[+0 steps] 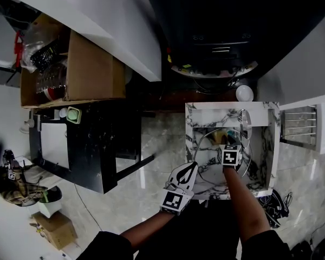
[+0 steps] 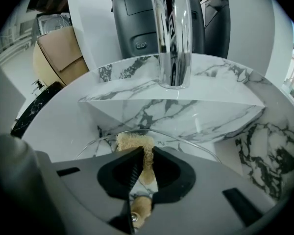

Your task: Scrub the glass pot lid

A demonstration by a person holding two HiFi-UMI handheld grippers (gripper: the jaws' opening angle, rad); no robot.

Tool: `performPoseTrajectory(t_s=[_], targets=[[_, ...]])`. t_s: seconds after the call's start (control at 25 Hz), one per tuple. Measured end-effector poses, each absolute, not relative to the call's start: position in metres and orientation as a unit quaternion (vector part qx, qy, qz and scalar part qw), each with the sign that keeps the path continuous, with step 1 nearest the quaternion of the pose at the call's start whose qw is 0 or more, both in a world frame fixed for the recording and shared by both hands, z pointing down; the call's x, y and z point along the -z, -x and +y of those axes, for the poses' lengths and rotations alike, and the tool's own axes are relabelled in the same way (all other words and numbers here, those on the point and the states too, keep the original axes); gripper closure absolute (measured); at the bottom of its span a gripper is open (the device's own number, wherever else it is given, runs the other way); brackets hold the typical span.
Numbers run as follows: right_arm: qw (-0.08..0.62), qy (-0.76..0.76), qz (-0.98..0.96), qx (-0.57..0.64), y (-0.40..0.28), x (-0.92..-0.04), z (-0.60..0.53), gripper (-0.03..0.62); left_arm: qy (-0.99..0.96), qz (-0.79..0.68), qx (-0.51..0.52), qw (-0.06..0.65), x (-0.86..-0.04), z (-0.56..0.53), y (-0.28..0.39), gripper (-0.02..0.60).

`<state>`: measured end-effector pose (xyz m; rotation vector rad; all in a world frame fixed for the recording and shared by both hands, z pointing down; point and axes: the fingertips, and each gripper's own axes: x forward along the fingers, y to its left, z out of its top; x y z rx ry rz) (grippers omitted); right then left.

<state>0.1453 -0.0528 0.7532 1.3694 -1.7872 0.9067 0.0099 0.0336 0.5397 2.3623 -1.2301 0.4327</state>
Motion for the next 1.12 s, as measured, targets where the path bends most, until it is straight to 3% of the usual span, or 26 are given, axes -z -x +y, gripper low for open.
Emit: performPoseTrajectory(t_s=[1.12], targets=[[0.328, -0.557, -0.682, -0.343, -0.181, -0.748, -0.055, 0.531, -0.847, -0.461, -0.158, 0.213, -0.532, 0.045, -0.033, 0.564]])
